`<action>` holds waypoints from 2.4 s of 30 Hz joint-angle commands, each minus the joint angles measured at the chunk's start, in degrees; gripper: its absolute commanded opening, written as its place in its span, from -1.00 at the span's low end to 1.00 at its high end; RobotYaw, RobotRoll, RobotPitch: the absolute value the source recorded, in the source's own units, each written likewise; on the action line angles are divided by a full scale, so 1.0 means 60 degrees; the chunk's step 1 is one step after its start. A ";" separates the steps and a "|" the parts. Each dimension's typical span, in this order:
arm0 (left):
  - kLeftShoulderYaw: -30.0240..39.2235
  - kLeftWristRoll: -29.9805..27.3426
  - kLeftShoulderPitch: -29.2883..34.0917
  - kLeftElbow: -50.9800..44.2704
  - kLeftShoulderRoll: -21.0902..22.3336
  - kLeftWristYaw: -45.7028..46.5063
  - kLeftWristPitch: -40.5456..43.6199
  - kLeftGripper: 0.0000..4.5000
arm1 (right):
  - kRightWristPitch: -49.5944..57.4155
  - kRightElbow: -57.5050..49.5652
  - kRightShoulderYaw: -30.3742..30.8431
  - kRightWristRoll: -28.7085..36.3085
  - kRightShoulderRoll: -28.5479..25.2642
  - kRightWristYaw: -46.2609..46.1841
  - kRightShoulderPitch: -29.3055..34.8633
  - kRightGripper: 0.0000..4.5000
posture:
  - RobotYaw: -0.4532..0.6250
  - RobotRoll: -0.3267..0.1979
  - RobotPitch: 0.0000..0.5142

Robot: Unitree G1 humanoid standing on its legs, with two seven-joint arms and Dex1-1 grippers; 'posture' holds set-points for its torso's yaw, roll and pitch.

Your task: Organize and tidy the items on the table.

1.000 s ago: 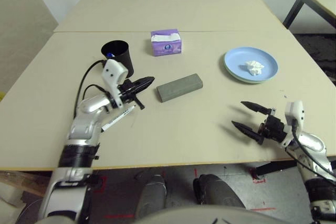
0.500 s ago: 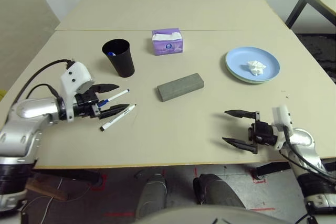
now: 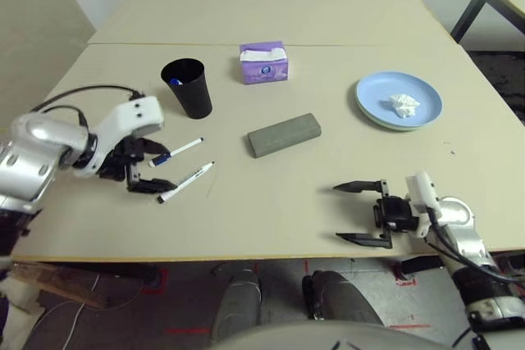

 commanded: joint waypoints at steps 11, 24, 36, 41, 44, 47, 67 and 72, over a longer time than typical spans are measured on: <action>-0.1080 0.0260 -0.0476 -0.1946 0.0762 -0.1179 0.2144 0.99 | -0.0266 -0.0357 0.0258 -0.0218 -0.0059 -0.0466 0.0372 1.00 | -0.36 0.25 -0.52; -0.1034 0.0408 0.0712 -0.2007 0.0327 0.0279 0.2428 0.99 | -0.0271 -0.0325 0.0420 -0.0270 -0.0035 -0.0596 0.0109 1.00 | -0.35 0.25 -0.53; -0.1281 0.0576 0.0520 -0.1588 -0.0421 0.1037 0.2542 0.99 | -0.0139 -0.0752 0.0569 -0.0314 -0.0086 -0.0833 0.0304 1.00 | -0.38 0.25 -0.54; -0.1339 0.0601 0.0507 -0.1542 -0.0491 0.1099 0.2580 0.99 | -0.0099 -0.0865 0.0604 -0.0342 -0.0119 -0.0924 0.0350 1.00 | -0.38 0.25 -0.55; -0.1418 0.0687 0.0524 -0.1555 -0.0439 0.1100 0.2508 0.99 | -0.0046 -0.0941 0.0620 -0.0344 -0.0135 -0.0989 0.0315 1.00 | -0.38 0.25 -0.56; -0.1431 0.0649 0.0553 -0.1674 -0.0438 0.1106 0.2595 0.99 | 0.0001 -0.1000 0.0657 -0.0354 -0.0140 -0.1062 0.0266 1.00 | -0.37 0.25 -0.56; -0.1260 0.0354 0.0940 -0.1927 -0.0404 0.1231 0.2779 -0.87 | 0.0368 -0.1472 0.0861 -0.0402 -0.0150 -0.1609 0.0134 1.00 | -0.37 0.25 -0.55; -0.1236 0.0275 0.1039 -0.1885 -0.0352 0.1276 0.2733 -0.87 | 0.0354 -0.1461 0.0927 -0.0435 -0.0143 -0.1601 0.0160 1.00 | -0.37 0.25 -0.55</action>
